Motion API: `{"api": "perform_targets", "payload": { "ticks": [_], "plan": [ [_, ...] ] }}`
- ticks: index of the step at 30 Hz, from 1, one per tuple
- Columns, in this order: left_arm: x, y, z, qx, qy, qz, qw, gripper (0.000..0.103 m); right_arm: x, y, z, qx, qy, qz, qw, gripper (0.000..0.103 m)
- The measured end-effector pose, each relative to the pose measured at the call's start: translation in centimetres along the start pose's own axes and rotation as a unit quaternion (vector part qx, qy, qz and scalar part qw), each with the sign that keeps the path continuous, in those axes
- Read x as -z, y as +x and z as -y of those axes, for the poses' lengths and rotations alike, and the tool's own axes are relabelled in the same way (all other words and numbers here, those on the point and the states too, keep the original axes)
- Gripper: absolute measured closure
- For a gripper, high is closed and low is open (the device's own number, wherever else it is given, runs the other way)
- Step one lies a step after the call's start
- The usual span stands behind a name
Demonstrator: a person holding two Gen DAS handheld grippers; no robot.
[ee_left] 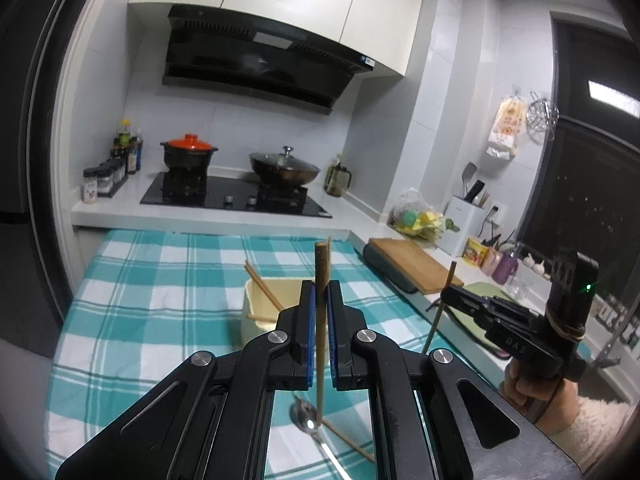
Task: Organize utensils
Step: 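Lift both held chopsticks and carry them above the cream holder, then drop the left tool's chopstick into the holder while the right tool releases its chopstick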
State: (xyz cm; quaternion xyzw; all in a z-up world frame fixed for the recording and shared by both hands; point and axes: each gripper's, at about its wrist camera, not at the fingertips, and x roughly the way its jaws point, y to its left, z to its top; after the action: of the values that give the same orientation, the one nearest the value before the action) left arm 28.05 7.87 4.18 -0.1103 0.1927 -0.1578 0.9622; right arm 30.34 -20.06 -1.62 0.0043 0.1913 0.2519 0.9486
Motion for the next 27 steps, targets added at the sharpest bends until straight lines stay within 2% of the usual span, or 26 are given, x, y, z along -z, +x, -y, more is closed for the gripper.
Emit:
{"api": "perform_targets", "payload": {
  "ticks": [8, 12, 15, 19, 27],
  "plan": [
    [-6.3, 4.1, -0.2, -0.018, 0.017, 0.040, 0.9989, 0.099, -7.9, 2.8, 1.2, 0.009, -0.021, 0.060, 0.998, 0.098],
    [-7.3, 7.7, -0.6, -0.037, 0.027, 0.043, 0.9980, 0.099, -10.4, 5.6, 1.8, 0.015, -0.028, 0.089, 0.995, 0.098],
    [-7.2, 10.9, -1.2, -0.045, 0.025, 0.030, 0.9982, 0.099, -11.1, 8.6, 2.3, 0.018, -0.034, 0.092, 0.995, 0.098],
    [-6.0, 15.2, -2.4, -0.050, 0.014, -0.005, 0.9986, 0.099, -10.3, 13.0, 3.2, 0.013, -0.035, 0.066, 0.997, 0.098],
    [-1.3, 21.8, -3.9, -0.052, -0.004, -0.104, 0.9932, 0.099, -5.2, 20.7, 4.9, -0.021, -0.019, -0.065, 0.997, 0.098]
  ]
}}
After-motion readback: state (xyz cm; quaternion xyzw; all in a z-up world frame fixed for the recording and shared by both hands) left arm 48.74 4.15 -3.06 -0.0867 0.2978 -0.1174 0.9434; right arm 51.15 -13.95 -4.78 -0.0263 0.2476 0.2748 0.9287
